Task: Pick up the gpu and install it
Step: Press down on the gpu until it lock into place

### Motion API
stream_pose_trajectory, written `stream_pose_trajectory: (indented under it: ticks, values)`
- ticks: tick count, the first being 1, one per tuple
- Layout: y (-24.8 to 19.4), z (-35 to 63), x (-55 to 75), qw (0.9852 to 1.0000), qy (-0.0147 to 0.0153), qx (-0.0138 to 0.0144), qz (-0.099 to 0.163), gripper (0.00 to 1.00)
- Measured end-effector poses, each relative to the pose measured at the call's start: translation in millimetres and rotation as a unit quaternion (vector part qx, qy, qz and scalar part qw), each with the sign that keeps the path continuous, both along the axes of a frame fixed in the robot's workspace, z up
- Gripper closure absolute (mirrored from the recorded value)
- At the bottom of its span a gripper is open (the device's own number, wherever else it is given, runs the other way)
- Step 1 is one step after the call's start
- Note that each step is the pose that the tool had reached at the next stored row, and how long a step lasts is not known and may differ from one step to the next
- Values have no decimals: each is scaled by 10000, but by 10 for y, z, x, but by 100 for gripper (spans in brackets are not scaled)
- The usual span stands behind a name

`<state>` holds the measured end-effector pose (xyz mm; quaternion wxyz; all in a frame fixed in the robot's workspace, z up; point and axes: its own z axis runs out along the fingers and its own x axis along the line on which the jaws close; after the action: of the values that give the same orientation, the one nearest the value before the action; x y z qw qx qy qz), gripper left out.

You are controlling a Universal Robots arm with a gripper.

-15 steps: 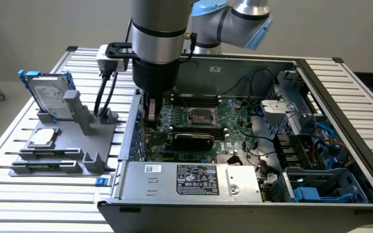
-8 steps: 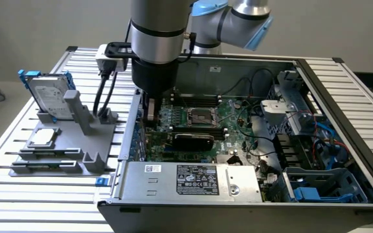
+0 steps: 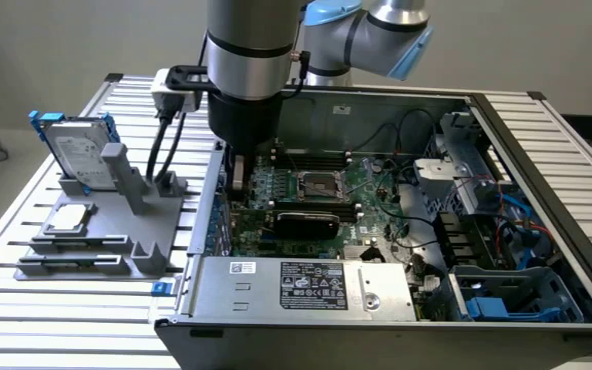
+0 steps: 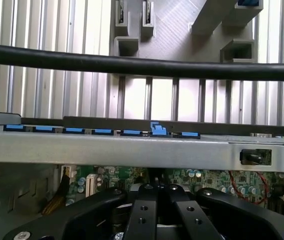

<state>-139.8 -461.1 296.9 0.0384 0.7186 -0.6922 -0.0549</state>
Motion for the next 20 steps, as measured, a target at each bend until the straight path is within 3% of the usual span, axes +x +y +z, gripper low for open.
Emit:
stream_pose_trajectory:
  ticks: [11, 20]
  values:
    - [21, 13, -3, 10000, 38, -18, -61, 89]
    - [20, 49, -2, 9999, 68, -69, -98, 89]
